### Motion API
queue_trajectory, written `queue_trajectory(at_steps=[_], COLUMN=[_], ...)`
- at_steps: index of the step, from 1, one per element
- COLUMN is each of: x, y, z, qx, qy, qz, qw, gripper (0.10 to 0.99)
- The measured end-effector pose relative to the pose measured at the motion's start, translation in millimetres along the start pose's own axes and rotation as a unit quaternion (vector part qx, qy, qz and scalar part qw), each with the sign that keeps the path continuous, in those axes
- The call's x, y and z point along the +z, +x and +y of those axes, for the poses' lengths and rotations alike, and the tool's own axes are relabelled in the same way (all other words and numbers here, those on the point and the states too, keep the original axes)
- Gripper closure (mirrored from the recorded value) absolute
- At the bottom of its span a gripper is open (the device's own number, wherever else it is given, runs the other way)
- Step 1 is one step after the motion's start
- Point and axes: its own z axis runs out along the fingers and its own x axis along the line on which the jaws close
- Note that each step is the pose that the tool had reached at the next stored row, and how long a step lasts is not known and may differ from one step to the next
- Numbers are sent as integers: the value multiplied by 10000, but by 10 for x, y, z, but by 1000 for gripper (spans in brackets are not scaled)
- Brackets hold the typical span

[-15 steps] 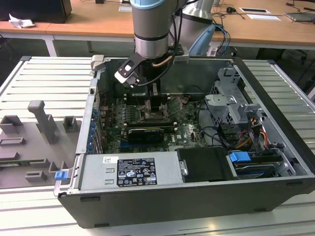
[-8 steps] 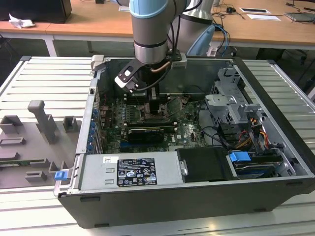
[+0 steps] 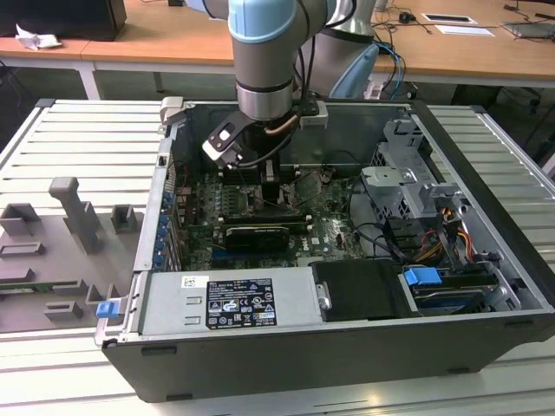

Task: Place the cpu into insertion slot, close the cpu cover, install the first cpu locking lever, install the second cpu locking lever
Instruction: 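Place the cpu into insertion slot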

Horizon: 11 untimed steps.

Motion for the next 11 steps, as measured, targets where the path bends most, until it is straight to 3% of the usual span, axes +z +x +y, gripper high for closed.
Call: queue_trajectory(at_steps=[11], x=[49], y=[0], z=[-4], qx=[-1], qy=[0], qz=[-4], qw=[10000], gripper=[557])
